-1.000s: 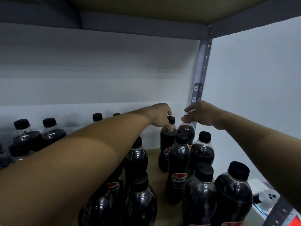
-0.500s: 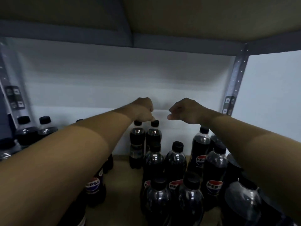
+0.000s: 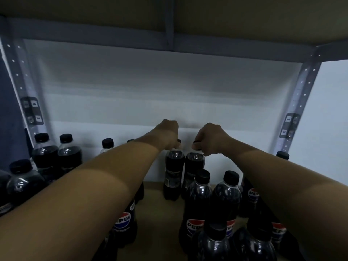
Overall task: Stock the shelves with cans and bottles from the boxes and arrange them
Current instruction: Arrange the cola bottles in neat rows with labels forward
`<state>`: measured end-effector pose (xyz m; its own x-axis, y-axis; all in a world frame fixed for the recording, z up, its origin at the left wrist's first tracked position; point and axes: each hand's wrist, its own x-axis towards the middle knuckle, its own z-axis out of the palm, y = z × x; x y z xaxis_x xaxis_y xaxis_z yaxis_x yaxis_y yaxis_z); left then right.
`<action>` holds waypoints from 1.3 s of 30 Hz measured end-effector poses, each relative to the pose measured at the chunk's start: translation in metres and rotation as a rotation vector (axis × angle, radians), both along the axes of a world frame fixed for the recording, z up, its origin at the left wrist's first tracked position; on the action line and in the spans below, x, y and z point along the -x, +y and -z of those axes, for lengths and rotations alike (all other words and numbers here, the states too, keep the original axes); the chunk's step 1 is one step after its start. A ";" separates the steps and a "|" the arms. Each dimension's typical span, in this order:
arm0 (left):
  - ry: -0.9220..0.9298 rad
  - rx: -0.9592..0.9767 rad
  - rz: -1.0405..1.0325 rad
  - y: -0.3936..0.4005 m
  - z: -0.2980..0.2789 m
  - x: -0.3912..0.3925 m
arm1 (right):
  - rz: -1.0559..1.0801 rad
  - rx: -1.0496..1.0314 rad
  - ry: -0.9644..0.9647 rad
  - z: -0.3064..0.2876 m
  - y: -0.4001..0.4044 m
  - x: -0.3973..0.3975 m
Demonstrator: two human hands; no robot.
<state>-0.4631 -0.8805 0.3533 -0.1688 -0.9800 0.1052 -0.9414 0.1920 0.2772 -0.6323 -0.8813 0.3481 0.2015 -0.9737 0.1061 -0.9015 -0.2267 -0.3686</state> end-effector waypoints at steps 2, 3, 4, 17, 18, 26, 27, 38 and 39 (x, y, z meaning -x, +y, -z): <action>0.028 -0.040 0.038 0.001 -0.003 -0.006 | -0.044 -0.010 -0.115 -0.001 0.001 0.003; 0.045 -0.071 0.064 0.003 -0.005 -0.010 | -0.069 -0.028 -0.155 -0.001 0.002 0.005; 0.064 -0.107 0.087 0.004 -0.007 -0.014 | -0.086 -0.050 -0.186 -0.001 0.003 0.007; 0.087 -0.131 -0.007 0.000 -0.006 -0.012 | -0.090 -0.028 -0.048 0.000 0.002 0.005; 0.125 -0.143 0.006 -0.001 -0.006 -0.015 | -0.105 -0.031 -0.080 0.001 0.002 0.006; 0.181 -0.124 -0.051 -0.003 -0.001 -0.008 | -0.099 -0.012 0.009 0.000 -0.006 0.004; 0.166 -0.132 -0.038 -0.003 -0.002 -0.008 | -0.116 -0.001 0.016 0.000 -0.007 0.005; 0.313 -0.209 -0.058 -0.005 0.001 -0.015 | -0.113 0.016 -0.016 0.006 -0.019 0.006; 0.327 -0.224 -0.048 -0.006 0.001 -0.016 | -0.126 0.011 -0.031 0.006 -0.019 0.006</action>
